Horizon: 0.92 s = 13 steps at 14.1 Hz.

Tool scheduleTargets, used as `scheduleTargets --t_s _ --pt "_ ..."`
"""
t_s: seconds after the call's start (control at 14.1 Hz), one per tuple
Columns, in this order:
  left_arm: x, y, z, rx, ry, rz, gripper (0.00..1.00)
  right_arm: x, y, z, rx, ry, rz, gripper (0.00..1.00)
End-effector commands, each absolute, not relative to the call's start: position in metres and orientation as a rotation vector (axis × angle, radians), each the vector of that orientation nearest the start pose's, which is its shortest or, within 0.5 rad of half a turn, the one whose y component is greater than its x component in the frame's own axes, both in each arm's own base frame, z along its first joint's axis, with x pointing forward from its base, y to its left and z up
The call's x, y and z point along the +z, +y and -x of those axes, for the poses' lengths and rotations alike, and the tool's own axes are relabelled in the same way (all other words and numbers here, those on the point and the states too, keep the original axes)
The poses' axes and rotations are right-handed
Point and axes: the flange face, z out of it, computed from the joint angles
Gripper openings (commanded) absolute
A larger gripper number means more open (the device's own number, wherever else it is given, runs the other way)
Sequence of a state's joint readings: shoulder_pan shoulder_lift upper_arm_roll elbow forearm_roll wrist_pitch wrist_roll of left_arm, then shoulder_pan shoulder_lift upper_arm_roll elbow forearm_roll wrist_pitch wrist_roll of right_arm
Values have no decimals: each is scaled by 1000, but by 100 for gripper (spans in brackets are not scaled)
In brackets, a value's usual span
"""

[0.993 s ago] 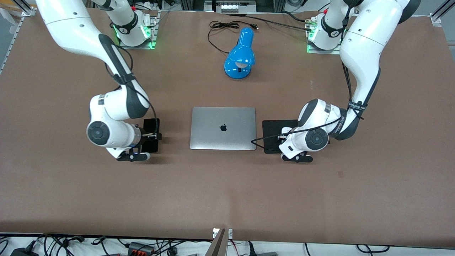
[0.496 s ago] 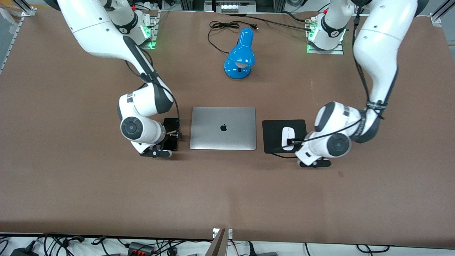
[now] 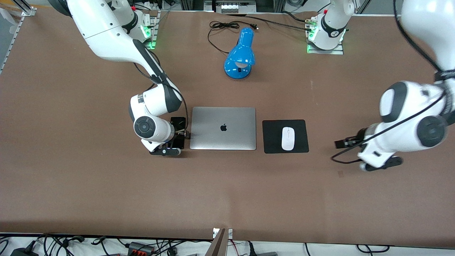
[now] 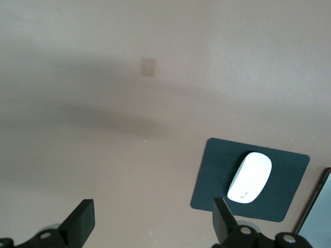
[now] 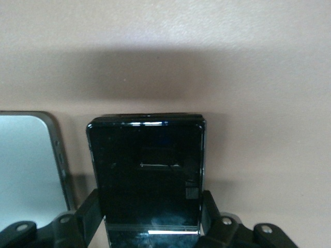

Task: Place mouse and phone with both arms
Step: 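Release the mouse onto the mouse pad and raise the left gripper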

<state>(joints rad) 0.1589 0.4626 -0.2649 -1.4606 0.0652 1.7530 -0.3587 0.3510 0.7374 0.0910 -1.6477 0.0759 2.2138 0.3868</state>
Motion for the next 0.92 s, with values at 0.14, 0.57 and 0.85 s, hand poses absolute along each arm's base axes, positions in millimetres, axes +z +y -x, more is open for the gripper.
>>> scheduleTargets --t_s 0.14,0.57,0.85 --pt "521 -32 -631 182 -290 3114 100 170 283 -599 301 -83 3142 27" --pt "543 -27 -626 203 -191 3139 100 169 280 -596 342 -58 3157 71" --pt "546 -28 -628 176 -198 3130 100 237 273 -614 249 -12 3150 100"
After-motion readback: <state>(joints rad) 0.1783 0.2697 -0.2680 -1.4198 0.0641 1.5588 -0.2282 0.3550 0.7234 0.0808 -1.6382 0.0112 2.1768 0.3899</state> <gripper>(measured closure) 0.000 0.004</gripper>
